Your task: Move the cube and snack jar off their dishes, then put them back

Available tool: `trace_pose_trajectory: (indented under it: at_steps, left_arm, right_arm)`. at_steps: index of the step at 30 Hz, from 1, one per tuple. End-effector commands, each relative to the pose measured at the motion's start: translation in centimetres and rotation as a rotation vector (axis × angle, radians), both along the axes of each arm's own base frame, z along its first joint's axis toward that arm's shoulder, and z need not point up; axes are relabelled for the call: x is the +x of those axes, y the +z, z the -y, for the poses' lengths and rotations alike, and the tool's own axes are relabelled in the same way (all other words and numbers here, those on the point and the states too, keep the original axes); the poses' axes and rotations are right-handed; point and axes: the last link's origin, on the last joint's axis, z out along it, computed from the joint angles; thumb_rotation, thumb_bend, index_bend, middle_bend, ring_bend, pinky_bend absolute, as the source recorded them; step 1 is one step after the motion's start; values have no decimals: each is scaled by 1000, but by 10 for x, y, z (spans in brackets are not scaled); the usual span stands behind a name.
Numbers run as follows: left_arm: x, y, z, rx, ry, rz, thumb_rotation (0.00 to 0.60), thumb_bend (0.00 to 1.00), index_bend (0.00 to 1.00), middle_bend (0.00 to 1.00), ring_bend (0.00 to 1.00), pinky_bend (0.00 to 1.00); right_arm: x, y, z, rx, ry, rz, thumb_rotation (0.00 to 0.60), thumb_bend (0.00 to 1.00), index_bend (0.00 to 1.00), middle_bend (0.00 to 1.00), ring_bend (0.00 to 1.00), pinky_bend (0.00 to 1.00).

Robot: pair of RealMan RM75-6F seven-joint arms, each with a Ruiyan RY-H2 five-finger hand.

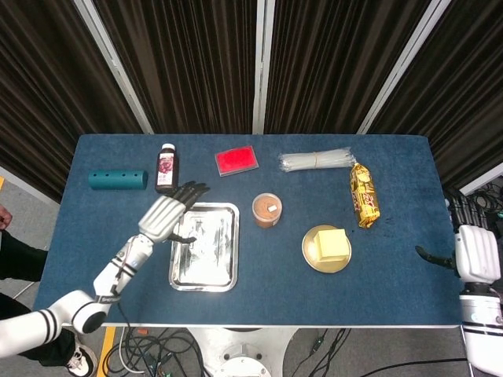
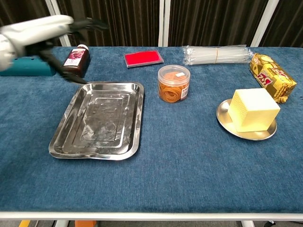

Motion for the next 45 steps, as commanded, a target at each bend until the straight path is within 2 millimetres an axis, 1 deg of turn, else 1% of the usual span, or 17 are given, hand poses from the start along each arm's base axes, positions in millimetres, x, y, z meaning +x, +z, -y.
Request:
trace_pose_trajectory:
  at_steps: [1, 5, 12, 17, 24, 27, 32, 35, 37, 41, 43, 45]
  left_arm:
    - [32, -28, -25, -69, -14, 14, 600, 0, 55, 44, 6, 162]
    - [56, -48, -39, -120, -38, -2, 600, 0, 55, 44, 3, 162]
    - [88, -74, -53, -173, -89, -42, 600, 0, 55, 44, 2, 161]
    - [97, -93, -63, -207, -116, -136, 600, 0, 55, 44, 3, 162]
    - [111, -102, -75, -194, -152, -190, 600, 0, 61, 54, 3, 162]
    - [115, -107, -78, -194, -158, -202, 600, 3, 88, 69, 3, 161]
    - [119, -112, -77, -193, -188, -217, 600, 32, 161, 106, 13, 163]
    - [120, -117, -77, -194, -195, -225, 600, 58, 194, 146, 48, 168]
    - [121, -119, -77, -189, -201, -230, 600, 72, 217, 171, 74, 192]
    - [123, -121, -78, -166, -217, -219, 600, 104, 260, 214, 145, 270]
    - [124, -122, -79, -157, -220, -213, 600, 128, 298, 273, 215, 328]
    - [124, -122, -80, -150, -224, -213, 600, 145, 324, 320, 258, 368]
  right_arm:
    - [-5, 4, -1, -19, -1, 3, 600, 0, 0, 0, 0, 0]
    - [-7, 2, 2, -7, 1, 5, 600, 0, 0, 0, 0, 0]
    - [-13, 5, 7, -15, -7, 15, 600, 0, 0, 0, 0, 0]
    - [-16, 4, 6, -7, -13, 21, 600, 0, 0, 0, 0, 0]
    - [-25, 5, 8, -13, -35, 39, 600, 0, 0, 0, 0, 0]
    - [-25, 5, 7, -14, -32, 40, 600, 0, 0, 0, 0, 0]
    - [-28, 7, 7, -18, -41, 41, 600, 0, 0, 0, 0, 0]
    - [-28, 7, 6, -17, -43, 43, 600, 0, 0, 0, 0, 0]
    - [-28, 7, 6, -18, -45, 43, 600, 0, 0, 0, 0, 0]
    - [-29, 7, 5, -21, -50, 43, 600, 0, 0, 0, 0, 0]
    - [-30, 7, 5, -20, -51, 42, 600, 0, 0, 0, 0, 0]
    - [-30, 6, 6, -19, -53, 42, 600, 0, 0, 0, 0, 0]
